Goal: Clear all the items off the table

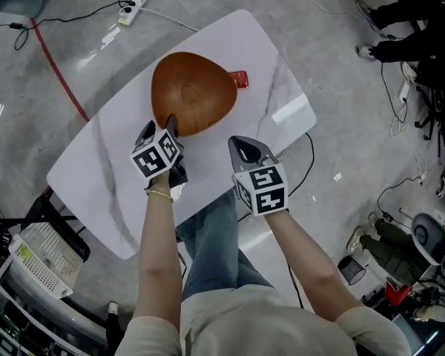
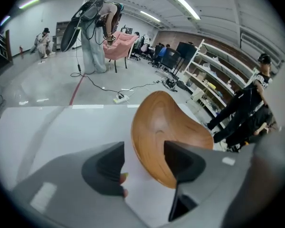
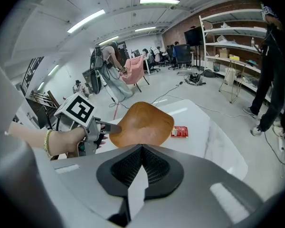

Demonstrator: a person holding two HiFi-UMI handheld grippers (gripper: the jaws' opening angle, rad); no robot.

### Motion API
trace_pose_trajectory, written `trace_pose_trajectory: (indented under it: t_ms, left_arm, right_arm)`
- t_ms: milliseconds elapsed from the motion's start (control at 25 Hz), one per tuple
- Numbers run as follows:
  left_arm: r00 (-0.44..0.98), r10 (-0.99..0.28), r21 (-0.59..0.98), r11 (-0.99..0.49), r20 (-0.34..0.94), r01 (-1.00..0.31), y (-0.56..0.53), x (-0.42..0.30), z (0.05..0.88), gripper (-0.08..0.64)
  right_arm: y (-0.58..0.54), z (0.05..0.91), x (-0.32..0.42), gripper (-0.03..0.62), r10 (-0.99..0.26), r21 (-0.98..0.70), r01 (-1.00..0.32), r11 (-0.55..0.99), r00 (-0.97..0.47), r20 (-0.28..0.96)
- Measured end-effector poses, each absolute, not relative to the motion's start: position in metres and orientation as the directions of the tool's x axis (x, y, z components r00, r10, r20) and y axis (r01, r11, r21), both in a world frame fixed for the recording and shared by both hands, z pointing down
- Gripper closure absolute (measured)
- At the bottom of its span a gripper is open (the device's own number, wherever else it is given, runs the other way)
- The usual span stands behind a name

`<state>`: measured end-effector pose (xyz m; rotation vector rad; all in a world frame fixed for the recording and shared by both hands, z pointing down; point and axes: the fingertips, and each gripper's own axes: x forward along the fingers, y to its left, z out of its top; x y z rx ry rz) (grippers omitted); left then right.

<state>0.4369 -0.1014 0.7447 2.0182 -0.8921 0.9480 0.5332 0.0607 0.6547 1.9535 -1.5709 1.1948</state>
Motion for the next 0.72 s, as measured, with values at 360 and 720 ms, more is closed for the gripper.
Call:
trace_pose_trajectory:
  t_ms: [360, 720]
  left_arm:
    - [0.447, -0.223, 0.33, -0.416, 0.866, -0.847, -0.109, 0.447, 0.78, 0.304]
    - [0.362, -0.239, 0.256, -0.379, 0.901, -0.889, -0.12, 0.447, 0.788, 0.46]
  right_arm:
    - [0.062, 0.672, 0.536, 0.594, -0.607, -0.228, -0.918, -0.326, 0.018, 0.795]
    - [0.067, 0.675, 0.536, 0.594, -0.607, -0.234, -0.909, -0.345, 0.025, 0.794]
